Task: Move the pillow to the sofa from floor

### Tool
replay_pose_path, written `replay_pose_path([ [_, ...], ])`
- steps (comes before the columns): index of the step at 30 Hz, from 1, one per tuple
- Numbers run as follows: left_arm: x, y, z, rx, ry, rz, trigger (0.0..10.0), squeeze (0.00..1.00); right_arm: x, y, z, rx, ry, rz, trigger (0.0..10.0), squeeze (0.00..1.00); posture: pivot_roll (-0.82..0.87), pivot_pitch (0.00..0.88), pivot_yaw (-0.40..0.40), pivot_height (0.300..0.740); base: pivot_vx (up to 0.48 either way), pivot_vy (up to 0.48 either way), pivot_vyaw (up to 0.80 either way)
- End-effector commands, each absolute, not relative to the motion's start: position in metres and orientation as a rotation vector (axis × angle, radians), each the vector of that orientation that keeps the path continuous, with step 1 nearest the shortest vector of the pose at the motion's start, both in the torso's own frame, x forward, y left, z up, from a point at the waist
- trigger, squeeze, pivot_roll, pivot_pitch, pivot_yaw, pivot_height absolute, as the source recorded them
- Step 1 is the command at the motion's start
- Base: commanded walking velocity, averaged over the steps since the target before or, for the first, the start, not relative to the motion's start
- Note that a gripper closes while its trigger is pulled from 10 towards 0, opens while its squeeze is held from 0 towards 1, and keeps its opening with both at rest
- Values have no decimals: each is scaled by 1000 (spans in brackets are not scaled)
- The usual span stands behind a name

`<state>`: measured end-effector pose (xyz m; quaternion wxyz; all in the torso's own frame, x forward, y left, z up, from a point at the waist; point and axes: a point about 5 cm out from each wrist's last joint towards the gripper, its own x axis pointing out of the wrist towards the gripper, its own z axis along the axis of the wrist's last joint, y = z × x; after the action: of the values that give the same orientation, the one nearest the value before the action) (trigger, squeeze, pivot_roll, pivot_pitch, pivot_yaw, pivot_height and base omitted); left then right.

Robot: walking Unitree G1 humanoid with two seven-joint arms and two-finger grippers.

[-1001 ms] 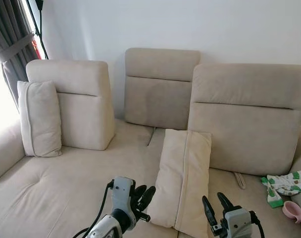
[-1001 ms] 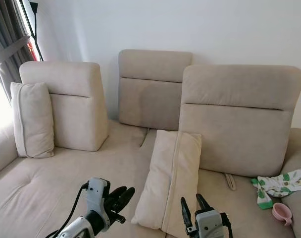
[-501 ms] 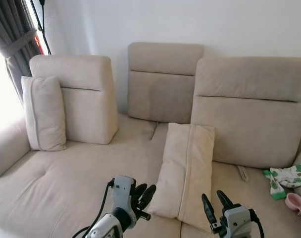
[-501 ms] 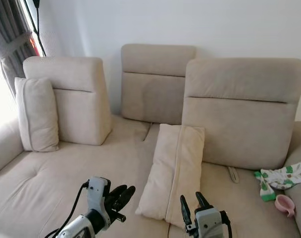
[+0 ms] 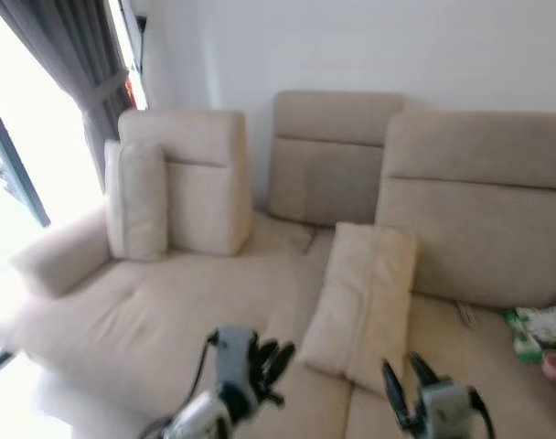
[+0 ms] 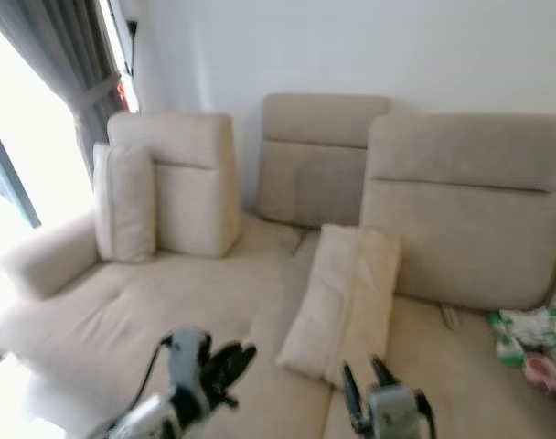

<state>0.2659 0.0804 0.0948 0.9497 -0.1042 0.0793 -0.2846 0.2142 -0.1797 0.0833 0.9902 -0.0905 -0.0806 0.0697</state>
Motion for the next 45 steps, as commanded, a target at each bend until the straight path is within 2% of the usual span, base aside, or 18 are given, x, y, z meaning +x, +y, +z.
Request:
replay_pose_path([
  [1,265,82,93,-201,168,-568,10000,0,214,-179,82,-188,-156,145,10000,0,123,0,65,740,-281,0,0],
  [17,267,82,93,-200,161,-570,10000,0,216,-180,81,-173,-149,134,10000,0,121,0,64,740,-53,0,0],
  [24,268,81,93,-199,159,-572,10000,0,218,-180,81,-165,-147,131,10000,0,121,0,63,740,0,0,-704],
  [45,272,82,96,-203,144,-565,10000,0,223,-179,83,-163,-160,135,10000,0,130,0,62,740,0,0,0],
])
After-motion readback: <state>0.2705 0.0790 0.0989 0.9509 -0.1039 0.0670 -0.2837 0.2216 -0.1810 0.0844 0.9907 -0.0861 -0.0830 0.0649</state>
